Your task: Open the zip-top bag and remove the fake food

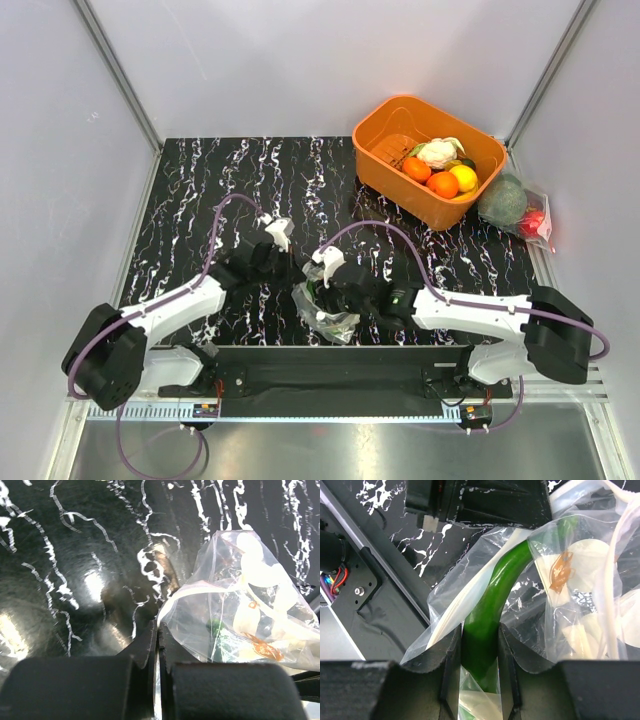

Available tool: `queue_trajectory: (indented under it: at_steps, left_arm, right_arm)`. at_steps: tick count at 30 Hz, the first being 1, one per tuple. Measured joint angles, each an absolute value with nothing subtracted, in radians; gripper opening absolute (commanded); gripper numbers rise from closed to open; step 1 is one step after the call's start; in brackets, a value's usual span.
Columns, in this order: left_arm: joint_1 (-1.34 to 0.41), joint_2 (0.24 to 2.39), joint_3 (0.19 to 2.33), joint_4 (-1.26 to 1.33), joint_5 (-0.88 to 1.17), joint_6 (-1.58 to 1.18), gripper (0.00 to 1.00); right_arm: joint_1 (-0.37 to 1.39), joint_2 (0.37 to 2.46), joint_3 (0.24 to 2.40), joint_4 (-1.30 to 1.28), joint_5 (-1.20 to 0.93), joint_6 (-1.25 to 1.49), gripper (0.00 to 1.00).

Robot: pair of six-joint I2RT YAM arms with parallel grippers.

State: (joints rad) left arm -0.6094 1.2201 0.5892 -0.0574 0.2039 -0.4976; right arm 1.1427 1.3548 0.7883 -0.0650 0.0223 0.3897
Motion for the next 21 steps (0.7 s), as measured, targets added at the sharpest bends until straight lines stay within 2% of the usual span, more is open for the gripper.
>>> queue_trajectory:
  at_steps: [9, 11, 12, 13, 14, 15, 17, 21]
  left_arm:
    - [-0.616, 1.253, 0.617, -0.029, 0.250, -0.498, 0.00]
    - [-0.616, 1.250, 0.617, -0.028, 0.249, -0.494, 0.08]
    - [-0.616, 1.247, 0.617, -0.027, 0.247, -0.492, 0.17]
    - [-0.616, 1.239, 0.617, -0.028, 0.237, -0.486, 0.26]
    - [-0.616, 1.228, 0.616, -0.030, 0.223, -0.479, 0.46]
    - [-0.614, 1.211, 0.614, -0.034, 0.208, -0.467, 0.53]
    - [-0.609, 1.167, 0.608, -0.051, 0.165, -0.463, 0.62]
    - [-0.596, 1.009, 0.579, -0.084, 0.078, -0.461, 0.68]
  right_arm:
    - [1.135, 1.296, 0.772, -0.082, 0.023, 0.389, 0.01]
    - [1.135, 1.293, 0.772, -0.095, 0.038, 0.389, 0.01]
    - [1.135, 1.293, 0.772, -0.098, 0.047, 0.389, 0.00]
    - [1.135, 1.293, 0.772, -0.101, 0.057, 0.388, 0.00]
    - [1.137, 1.293, 0.776, -0.102, 0.070, 0.385, 0.00]
    - [1.142, 1.294, 0.783, -0.102, 0.080, 0.382, 0.00]
    - [1.155, 1.306, 0.813, -0.103, 0.121, 0.381, 0.00]
    - [1.168, 1.391, 0.909, -0.094, 0.227, 0.382, 0.00]
